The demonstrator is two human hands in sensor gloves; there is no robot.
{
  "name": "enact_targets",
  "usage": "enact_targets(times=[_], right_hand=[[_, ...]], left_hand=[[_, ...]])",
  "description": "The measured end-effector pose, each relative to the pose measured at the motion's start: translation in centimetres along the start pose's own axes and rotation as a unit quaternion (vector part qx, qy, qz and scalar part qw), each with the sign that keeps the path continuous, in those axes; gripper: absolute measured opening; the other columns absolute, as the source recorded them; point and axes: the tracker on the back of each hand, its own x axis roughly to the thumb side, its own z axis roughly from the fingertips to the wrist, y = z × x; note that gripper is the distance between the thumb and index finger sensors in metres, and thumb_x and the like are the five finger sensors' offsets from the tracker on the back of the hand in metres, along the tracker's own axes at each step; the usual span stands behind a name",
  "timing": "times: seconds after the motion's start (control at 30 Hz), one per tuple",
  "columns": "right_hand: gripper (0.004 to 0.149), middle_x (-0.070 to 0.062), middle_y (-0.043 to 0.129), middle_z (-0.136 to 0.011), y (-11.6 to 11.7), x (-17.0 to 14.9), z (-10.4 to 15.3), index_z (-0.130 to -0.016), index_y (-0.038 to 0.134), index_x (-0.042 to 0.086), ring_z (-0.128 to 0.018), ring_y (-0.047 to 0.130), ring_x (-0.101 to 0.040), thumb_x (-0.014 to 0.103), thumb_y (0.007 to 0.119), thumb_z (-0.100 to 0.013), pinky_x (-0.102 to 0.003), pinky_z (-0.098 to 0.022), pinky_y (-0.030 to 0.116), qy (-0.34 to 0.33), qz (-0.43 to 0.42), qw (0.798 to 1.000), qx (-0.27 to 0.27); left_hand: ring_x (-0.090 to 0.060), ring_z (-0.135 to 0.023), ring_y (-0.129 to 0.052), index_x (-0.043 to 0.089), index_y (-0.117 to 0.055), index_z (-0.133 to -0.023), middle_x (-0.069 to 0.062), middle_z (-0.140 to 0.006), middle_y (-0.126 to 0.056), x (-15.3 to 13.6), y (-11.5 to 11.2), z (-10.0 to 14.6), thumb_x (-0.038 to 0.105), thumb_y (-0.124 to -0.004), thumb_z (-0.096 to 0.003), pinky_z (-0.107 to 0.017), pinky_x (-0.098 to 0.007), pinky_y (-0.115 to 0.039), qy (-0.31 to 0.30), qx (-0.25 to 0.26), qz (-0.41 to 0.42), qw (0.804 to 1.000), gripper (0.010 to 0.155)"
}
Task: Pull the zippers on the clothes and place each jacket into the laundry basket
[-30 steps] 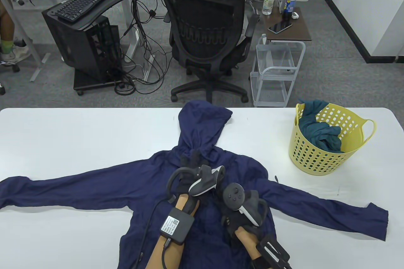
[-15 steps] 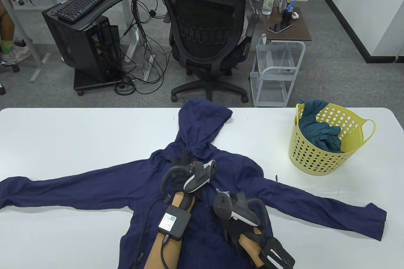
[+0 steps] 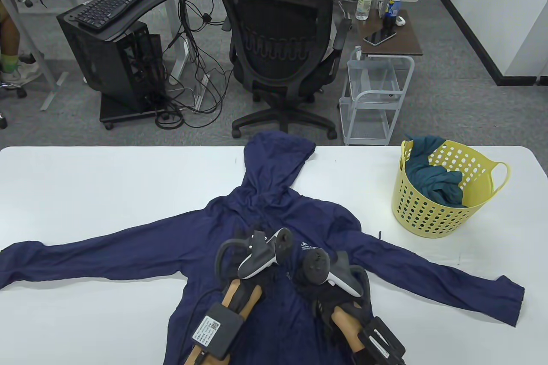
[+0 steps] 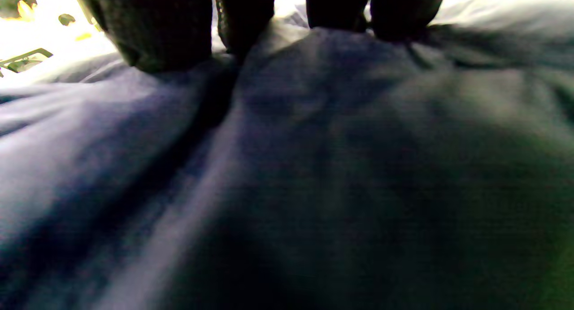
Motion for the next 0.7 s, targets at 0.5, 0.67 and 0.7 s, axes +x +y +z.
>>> enact_targets(times=[0.5,0.67,0.7], right_hand=[[0.044,0.003,0.073,-0.110,0.3,1.4,1.5,-0.088,0.083,0.032,-0.098,0.073,-0.043,0.039,0.081,-0.045,-0.061,-0.069,0.060,-0.034,0.064,0.996,-0.047],[0.044,0.003,0.077,-0.108,0.2,2.6,2.5,-0.087,0.083,0.032,-0.099,0.072,-0.039,0.039,0.081,-0.044,-0.061,-0.069,0.060,-0.059,0.091,0.993,-0.045],[0.044,0.003,0.078,-0.107,0.1,2.9,2.8,-0.087,0.083,0.032,-0.099,0.071,-0.039,0.039,0.081,-0.044,-0.061,-0.069,0.059,-0.064,0.096,0.992,-0.045]], left_hand=[[-0.031,-0.107,-0.053,0.067,-0.056,-0.090,0.020,-0.116,-0.048,0.1,-5.4,-1.1,0.041,-0.068,-0.0451,-0.066,-0.066,-0.064,0.058,-0.136,0.009,0.989,0.053],[-0.031,-0.107,-0.051,0.069,-0.052,-0.090,0.020,-0.116,-0.046,-0.6,-6.1,-1.4,0.043,-0.067,-0.0451,-0.064,-0.068,-0.062,0.073,-0.110,0.001,0.991,0.054],[-0.031,-0.107,-0.051,0.069,-0.051,-0.090,0.020,-0.116,-0.046,-0.8,-6.3,-1.5,0.043,-0.066,-0.0451,-0.064,-0.068,-0.063,0.078,-0.103,-0.002,0.992,0.054]])
